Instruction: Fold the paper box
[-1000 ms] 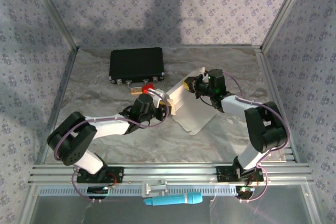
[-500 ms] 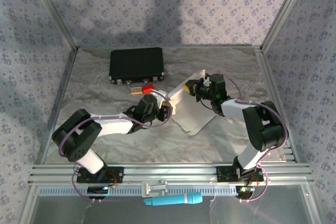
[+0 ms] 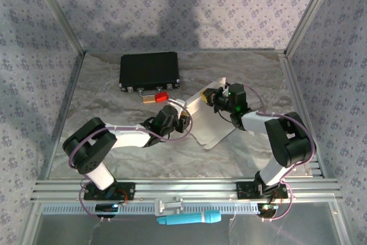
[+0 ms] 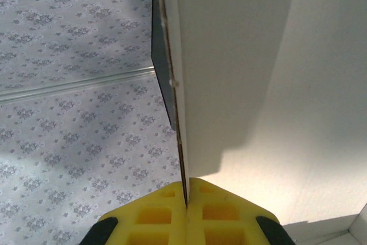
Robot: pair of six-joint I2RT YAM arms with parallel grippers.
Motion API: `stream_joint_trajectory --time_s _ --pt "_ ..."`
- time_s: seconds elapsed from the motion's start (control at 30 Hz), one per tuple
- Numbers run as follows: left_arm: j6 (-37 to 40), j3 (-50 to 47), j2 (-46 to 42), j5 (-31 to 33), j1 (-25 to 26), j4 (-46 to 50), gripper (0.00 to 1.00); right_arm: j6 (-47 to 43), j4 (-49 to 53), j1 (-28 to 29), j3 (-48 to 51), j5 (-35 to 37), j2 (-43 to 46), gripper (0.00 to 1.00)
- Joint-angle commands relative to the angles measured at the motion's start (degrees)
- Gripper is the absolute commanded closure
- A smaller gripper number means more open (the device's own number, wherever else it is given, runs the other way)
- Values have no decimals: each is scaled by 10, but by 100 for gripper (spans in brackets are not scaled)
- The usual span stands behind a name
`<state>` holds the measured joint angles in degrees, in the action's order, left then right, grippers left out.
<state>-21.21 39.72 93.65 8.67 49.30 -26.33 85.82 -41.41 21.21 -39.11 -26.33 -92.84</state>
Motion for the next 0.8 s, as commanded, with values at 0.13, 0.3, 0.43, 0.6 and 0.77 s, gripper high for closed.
stream_joint_trajectory --time_s 0.13,0.3,0.43,0.6,0.77 --pt "-23 24 15 58 7 4 64 36 22 30 33 35 9 100" --pt "-33 25 17 72 8 3 65 35 -35 47 73 76 9 100" --pt "-37 27 18 75 9 3 65 27 -85 50 107 99 9 100" --pt "-39 29 21 81 9 7 66 17 -95 61 114 108 8 100" --pt "-44 38 29 86 8 16 68 26 -92 72 112 119 2 100"
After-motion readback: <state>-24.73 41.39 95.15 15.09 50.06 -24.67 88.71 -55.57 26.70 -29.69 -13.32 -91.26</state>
